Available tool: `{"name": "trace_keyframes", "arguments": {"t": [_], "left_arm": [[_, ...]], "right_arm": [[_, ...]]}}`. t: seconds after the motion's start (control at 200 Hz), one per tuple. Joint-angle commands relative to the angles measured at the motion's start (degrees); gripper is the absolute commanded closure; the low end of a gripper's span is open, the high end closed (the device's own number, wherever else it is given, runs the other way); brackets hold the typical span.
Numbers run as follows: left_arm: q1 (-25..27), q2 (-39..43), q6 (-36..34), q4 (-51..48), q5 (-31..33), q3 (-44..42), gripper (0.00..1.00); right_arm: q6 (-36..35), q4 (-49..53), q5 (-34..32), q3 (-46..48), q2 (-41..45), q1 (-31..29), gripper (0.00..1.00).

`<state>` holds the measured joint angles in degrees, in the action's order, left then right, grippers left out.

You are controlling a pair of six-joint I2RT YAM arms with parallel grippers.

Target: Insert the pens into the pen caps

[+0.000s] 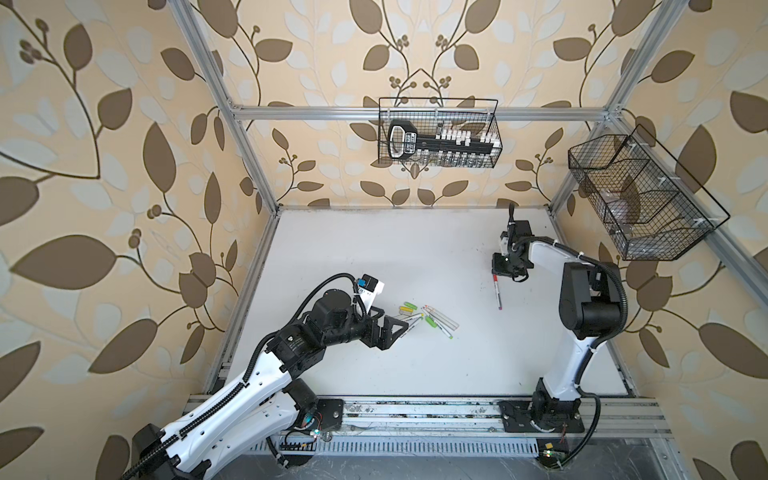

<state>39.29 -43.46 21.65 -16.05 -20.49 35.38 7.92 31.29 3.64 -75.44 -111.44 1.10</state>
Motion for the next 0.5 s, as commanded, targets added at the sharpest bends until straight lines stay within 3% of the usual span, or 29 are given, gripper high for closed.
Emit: {"name": "trace_keyframes", "arguments": {"t": [0.0, 0.23, 0.32, 0.36, 0.5], "left_arm": [[-0.4, -1.3, 1.2, 3.3, 0.7, -0.7, 0.01], [-0.4, -3.3, 2.6, 2.4, 5.6, -0.9, 0.01], [-0.4, -2.7, 3.3, 1.3, 10.7, -1.0, 0.01], [-0.4, -2.4, 3.6, 0.6, 13.2, -1.1, 0.01], [-0.4, -1.8, 4.6, -1.9, 21.8, -1.0, 0.01]], "right_arm": [[-0.5, -0.7, 0.8, 2.5, 2.9, -0.1, 0.61], [-0.3, -2.4, -2.1, 9.4, 14.2, -8.6, 0.35], [0.7, -3.5, -2.2, 13.2, 18.4, -13.4, 0.32], [1.0, -4.2, -1.6, 14.9, 20.0, -15.9, 0.18], [1.4, -6.2, -2.6, 20.1, 25.0, -25.1, 0.14]]}}
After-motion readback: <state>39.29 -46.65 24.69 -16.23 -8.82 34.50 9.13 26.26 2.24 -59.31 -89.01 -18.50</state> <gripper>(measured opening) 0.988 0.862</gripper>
